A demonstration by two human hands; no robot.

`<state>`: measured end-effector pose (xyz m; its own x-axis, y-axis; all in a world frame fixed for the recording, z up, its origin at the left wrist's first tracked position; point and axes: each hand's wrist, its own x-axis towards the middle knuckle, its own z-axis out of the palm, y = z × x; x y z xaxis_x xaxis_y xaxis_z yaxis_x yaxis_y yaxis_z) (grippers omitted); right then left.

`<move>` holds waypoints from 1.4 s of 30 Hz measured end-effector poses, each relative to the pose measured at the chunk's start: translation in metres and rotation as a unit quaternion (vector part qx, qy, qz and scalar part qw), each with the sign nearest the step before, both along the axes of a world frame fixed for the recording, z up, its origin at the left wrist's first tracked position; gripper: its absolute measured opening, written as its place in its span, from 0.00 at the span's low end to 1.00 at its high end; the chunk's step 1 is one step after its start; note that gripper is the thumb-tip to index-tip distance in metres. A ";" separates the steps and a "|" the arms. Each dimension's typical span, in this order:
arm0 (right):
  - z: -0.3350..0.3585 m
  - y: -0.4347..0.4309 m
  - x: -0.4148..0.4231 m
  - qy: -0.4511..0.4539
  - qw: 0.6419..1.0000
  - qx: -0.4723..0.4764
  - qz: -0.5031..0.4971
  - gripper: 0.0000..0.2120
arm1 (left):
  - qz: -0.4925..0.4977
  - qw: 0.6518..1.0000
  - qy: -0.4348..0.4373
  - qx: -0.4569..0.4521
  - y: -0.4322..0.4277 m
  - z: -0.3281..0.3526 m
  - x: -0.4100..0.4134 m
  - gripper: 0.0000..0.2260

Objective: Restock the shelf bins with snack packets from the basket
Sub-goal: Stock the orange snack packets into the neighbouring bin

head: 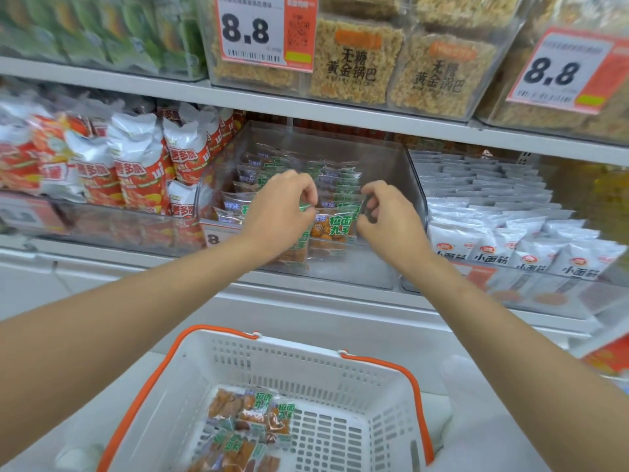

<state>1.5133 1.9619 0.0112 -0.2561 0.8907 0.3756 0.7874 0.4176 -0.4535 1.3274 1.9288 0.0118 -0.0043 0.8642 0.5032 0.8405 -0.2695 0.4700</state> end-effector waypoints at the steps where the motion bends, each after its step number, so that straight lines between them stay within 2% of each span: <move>1: -0.003 -0.011 -0.002 0.010 1.000 0.025 0.012 0.15 | -0.007 1.000 -0.009 0.007 -0.013 -0.004 -0.001 0.07; 4: -0.021 -0.045 -0.012 0.028 0.996 0.052 0.064 0.08 | -0.023 0.999 -0.037 -0.028 -0.051 -0.024 -0.007 0.11; 6: -0.046 -0.064 -0.020 0.014 0.994 0.029 0.106 0.06 | -0.020 0.995 -0.052 -0.086 -0.075 -0.046 -0.014 0.12; 10: -0.109 -0.096 -0.031 -0.030 0.985 -0.091 0.145 0.05 | -0.012 0.974 -0.041 -0.224 -0.114 -0.105 -0.034 0.11; 13: -0.158 -0.118 -0.036 -0.147 0.947 -0.223 0.176 0.11 | 0.006 0.947 0.017 -0.321 -0.132 -0.155 -0.052 0.09; 15: -0.190 -0.131 -0.038 -0.234 0.903 -0.294 0.207 0.15 | 0.023 0.906 0.067 -0.418 -0.144 -0.190 -0.064 0.04; 17: -0.217 -0.141 -0.037 -0.283 0.871 -0.339 0.214 0.16 | 0.024 0.850 0.143 -0.507 -0.155 -0.223 -0.074 0.05; 20: -0.245 -0.152 -0.037 -0.324 0.839 -0.378 0.220 0.18 | -0.030 0.758 0.203 -0.618 -0.171 -0.262 -0.078 0.15; 22: -0.254 -0.159 -0.040 -0.338 0.825 -0.390 0.230 0.18 | -0.080 0.718 0.220 -0.655 -0.180 -0.284 -0.076 0.22; 24: -0.258 -0.165 -0.043 -0.348 0.813 -0.397 0.244 0.20 | -0.112 0.713 0.218 -0.657 -0.191 -0.300 -0.072 0.22; 26: -0.260 -0.169 -0.046 -0.358 0.802 -0.405 0.254 0.18 | -0.132 0.728 0.222 -0.635 -0.202 -0.308 -0.067 0.21; 30: -0.259 -0.174 -0.048 -0.372 0.779 -0.428 0.269 0.14 | -0.119 0.744 0.225 -0.618 -0.219 -0.315 -0.055 0.12; 34: -0.243 -0.167 -0.045 -0.359 0.792 -0.416 0.267 0.13 | -0.067 0.810 0.152 -0.563 -0.204 -0.291 -0.049 0.09; 36: -0.237 -0.162 -0.040 -0.348 0.804 -0.411 0.252 0.13 | -0.059 0.822 0.108 -0.556 -0.196 -0.279 -0.052 0.06; 38: -0.235 -0.157 -0.035 -0.344 0.812 -0.408 0.237 0.13 | -0.052 0.791 0.076 -0.605 -0.198 -0.290 -0.066 0.11; 39: -0.234 -0.156 -0.031 -0.344 0.812 -0.413 0.230 0.13 | -0.048 0.757 0.015 -0.651 -0.203 -0.298 -0.072 0.14; 40: -0.234 -0.156 -0.029 -0.344 0.810 -0.417 0.226 0.13 | -0.057 0.744 -0.017 -0.666 -0.209 -0.306 -0.080 0.13; 42: -0.234 -0.157 -0.025 -0.352 0.803 -0.423 0.227 0.13 | -0.074 0.742 -0.002 -0.666 -0.213 -0.312 -0.083 0.08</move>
